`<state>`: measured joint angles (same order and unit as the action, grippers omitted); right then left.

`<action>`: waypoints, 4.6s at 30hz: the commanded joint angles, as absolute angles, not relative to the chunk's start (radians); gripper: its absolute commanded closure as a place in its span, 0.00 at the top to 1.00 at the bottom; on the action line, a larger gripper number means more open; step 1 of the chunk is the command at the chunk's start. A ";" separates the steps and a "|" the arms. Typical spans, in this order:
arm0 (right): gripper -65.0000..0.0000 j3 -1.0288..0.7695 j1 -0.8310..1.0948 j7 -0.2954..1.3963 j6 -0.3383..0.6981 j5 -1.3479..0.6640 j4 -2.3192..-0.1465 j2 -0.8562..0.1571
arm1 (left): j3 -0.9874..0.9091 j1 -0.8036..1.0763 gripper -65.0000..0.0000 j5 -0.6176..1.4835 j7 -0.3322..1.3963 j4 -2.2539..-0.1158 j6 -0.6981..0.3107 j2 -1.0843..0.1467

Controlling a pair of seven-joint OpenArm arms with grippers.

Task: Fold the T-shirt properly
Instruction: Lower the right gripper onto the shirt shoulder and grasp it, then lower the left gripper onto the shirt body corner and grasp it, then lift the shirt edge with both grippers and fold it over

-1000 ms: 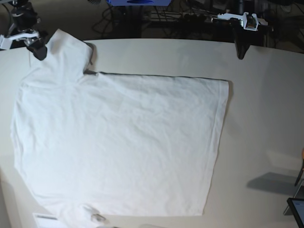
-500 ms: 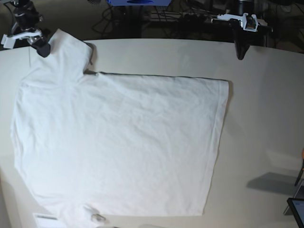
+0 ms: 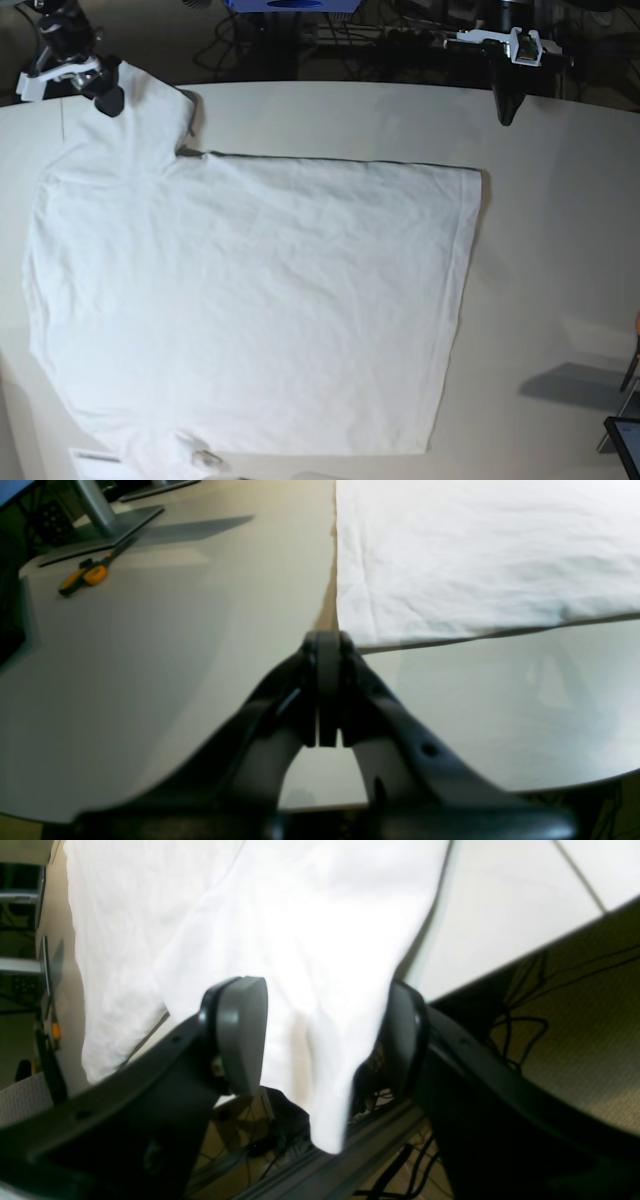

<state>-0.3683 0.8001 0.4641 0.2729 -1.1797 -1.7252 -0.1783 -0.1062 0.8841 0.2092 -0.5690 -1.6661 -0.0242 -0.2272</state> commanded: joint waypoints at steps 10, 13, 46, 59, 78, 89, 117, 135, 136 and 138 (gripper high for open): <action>0.52 -0.374 0.710 0.481 0.278 -1.181 -1.730 -0.191 | -0.111 0.901 0.00 0.213 -0.599 -1.676 -0.018 -0.234; 0.52 -0.375 0.694 0.483 0.277 -1.181 -1.727 -0.199 | -0.110 0.903 0.00 0.213 -0.599 -1.670 -0.018 -0.234; 0.00 -0.374 0.627 0.573 0.278 -1.181 -1.646 -0.216 | 0.036 0.685 0.54 0.961 -0.179 -1.676 -0.019 -0.377; 0.00 -0.375 0.631 0.573 0.278 -1.181 -1.647 -0.216 | 0.025 0.530 0.53 0.966 0.163 -1.669 -0.015 -0.266; 0.00 -0.375 0.627 0.573 0.278 -1.181 -1.647 -0.216 | 0.031 0.430 0.38 0.966 0.176 -1.604 -0.013 -0.248; 0.00 -0.380 0.639 0.573 0.278 -1.181 -1.672 -0.228 | 0.028 0.493 0.00 0.966 0.176 -1.618 -0.013 -0.252; 0.00 -0.475 0.860 0.573 0.364 -1.184 -1.896 -0.249 | -0.102 0.780 0.00 0.957 0.176 -1.860 -0.016 -0.262; 0.00 -0.476 0.674 0.719 0.306 -1.185 -1.969 -0.278 | -0.122 0.779 0.00 0.964 0.176 -1.959 -0.012 -0.260; 0.00 -0.476 0.657 0.728 0.303 -1.185 -1.969 -0.278 | -0.122 0.777 0.00 0.964 0.176 -1.959 -0.012 -0.257; 0.00 -0.503 0.627 0.757 0.298 -1.185 -1.968 -0.278 | -0.122 0.766 0.00 0.966 0.176 -1.959 -0.012 -0.255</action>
<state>-0.4873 0.6212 0.7860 0.2943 -1.1656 -1.9541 -0.2634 -0.1154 0.7586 0.9627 0.1951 -1.9423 -0.0036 -0.2520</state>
